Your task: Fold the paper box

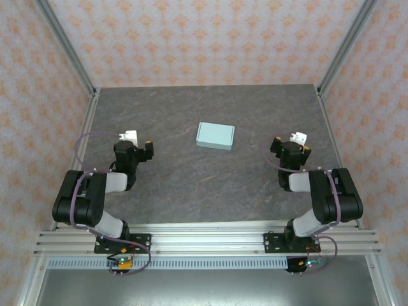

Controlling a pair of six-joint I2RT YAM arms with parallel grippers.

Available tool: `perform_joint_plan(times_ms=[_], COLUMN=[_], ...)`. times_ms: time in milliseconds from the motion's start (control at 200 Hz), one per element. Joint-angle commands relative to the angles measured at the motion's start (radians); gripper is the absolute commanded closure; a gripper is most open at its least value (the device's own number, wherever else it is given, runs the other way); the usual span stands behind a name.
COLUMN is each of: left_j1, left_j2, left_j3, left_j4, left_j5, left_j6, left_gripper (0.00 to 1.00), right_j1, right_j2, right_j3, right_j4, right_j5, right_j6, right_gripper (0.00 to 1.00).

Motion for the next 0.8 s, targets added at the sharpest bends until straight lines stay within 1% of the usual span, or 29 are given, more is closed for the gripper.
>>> perform_joint_plan(times_ms=[0,175,796], left_j1=[-0.006,-0.005,-0.006], left_j2=[-0.012,-0.012,-0.012], left_j3=[0.019,0.018,0.019], left_j4=[0.019,0.019,0.019], left_j5=[-0.033,-0.031,-0.033], left_j6=[0.015,0.014,0.014], left_gripper=[0.0,0.0,0.0], right_j1=[-0.005,-0.003,-0.005], right_j2=[-0.004,-0.004,-0.001], right_j3=[0.014,0.019,0.027], right_j4=[-0.007,-0.016,-0.026], right_j5=[0.015,-0.011,-0.014], right_j6=[0.012,0.0,0.002], right_gripper=[0.01,0.01,0.01])
